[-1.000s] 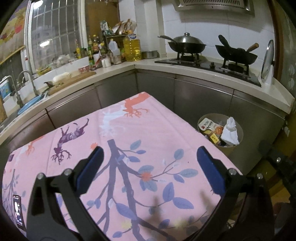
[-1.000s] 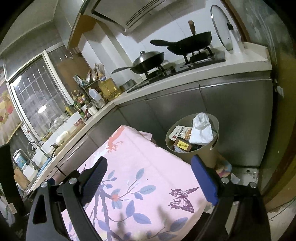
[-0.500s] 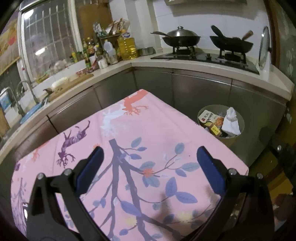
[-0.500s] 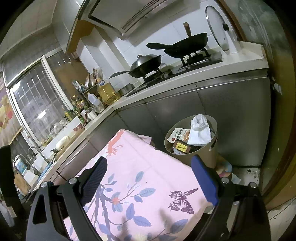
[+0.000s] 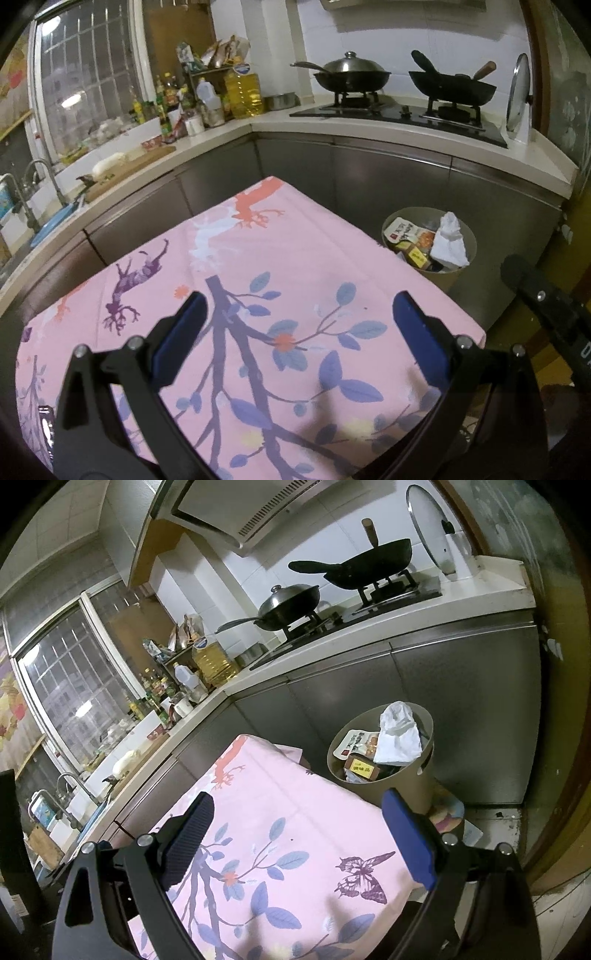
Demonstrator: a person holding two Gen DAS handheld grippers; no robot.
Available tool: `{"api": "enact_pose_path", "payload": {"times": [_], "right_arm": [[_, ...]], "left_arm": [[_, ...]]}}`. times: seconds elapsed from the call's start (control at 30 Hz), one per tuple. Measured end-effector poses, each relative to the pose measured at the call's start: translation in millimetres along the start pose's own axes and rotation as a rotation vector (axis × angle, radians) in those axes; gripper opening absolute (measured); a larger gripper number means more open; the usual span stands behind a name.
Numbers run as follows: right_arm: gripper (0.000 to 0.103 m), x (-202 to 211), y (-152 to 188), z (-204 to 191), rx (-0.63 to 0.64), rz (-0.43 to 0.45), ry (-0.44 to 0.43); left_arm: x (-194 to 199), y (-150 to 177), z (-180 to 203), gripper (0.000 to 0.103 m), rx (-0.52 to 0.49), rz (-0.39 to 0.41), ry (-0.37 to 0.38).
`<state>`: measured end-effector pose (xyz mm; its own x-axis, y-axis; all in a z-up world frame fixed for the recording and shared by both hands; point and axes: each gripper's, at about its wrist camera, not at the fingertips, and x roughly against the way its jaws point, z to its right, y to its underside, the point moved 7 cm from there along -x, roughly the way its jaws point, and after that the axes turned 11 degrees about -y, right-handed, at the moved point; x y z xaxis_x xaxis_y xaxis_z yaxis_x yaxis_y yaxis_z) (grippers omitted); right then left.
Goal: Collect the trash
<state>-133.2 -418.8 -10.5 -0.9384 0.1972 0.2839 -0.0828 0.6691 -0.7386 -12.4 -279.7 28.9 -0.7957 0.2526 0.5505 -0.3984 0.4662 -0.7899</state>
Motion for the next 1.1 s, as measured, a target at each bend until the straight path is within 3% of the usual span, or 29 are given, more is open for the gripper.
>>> {"api": "enact_pose_path", "payload": {"times": [0.4, 1.1], "right_arm": [[0.089, 1.0, 2.4, -5.5, -0.002, -0.013, -0.026], [0.089, -3.9, 7.1, -16.9, 0.005, -0.046, -0.059]], "left_arm": [[-0.7, -0.1, -10.5, 0.097, 0.015, 0.011, -0.062], [-1.0, -1.4, -28.8, 0.097, 0.073, 0.021, -0.079]]}}
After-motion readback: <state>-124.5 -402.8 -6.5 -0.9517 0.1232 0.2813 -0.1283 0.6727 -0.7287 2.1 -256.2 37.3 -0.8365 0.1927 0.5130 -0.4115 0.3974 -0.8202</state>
